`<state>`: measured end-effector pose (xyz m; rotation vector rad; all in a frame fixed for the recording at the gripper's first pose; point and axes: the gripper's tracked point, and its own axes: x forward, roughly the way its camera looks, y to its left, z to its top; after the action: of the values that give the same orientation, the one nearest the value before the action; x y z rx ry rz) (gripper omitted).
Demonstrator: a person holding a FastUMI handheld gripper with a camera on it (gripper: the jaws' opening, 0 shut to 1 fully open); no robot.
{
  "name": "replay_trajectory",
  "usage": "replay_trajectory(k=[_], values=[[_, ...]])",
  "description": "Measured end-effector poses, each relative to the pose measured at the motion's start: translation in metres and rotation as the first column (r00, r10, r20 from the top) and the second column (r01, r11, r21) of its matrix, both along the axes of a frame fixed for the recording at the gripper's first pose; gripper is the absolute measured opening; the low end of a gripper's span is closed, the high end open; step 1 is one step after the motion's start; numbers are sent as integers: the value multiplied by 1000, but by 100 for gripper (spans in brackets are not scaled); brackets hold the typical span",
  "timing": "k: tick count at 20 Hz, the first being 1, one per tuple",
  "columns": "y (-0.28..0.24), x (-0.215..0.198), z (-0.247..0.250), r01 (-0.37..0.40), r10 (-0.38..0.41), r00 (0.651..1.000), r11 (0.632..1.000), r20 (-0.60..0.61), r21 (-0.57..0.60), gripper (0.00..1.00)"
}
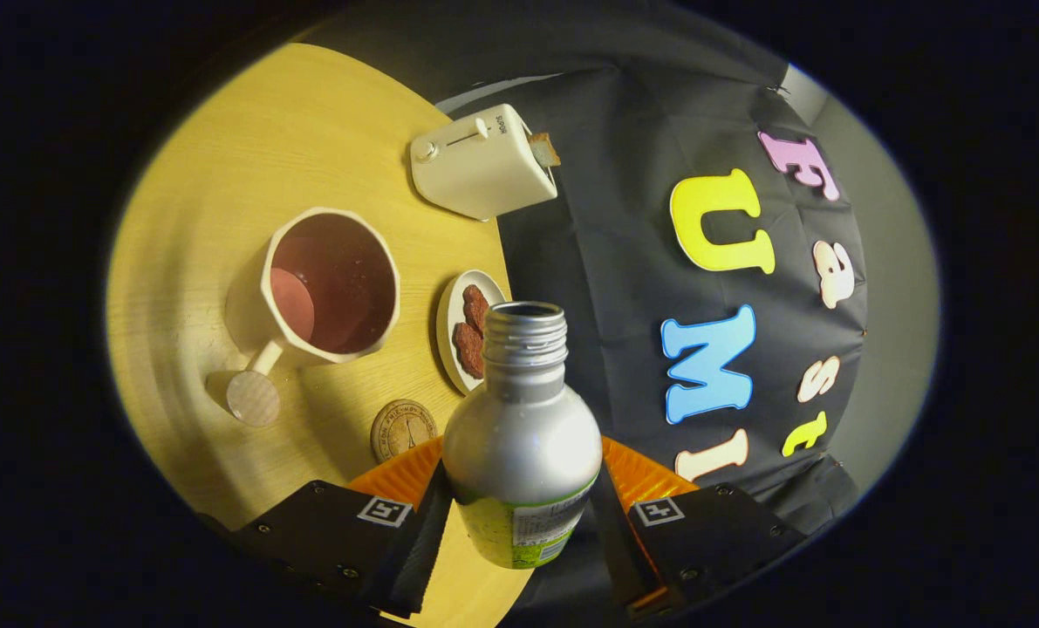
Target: Take the bottle from table, then pour the juice into the cup, finally place the bottle on the coaster
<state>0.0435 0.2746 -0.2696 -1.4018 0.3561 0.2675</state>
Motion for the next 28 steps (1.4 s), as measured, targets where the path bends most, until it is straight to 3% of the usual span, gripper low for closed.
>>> replay_trajectory(k=[10, 28], values=[[10, 12, 2, -140, 142, 990, 975, 3, -173, 78], [15, 31, 14, -233, 245, 970, 912, -7, -337, 78]])
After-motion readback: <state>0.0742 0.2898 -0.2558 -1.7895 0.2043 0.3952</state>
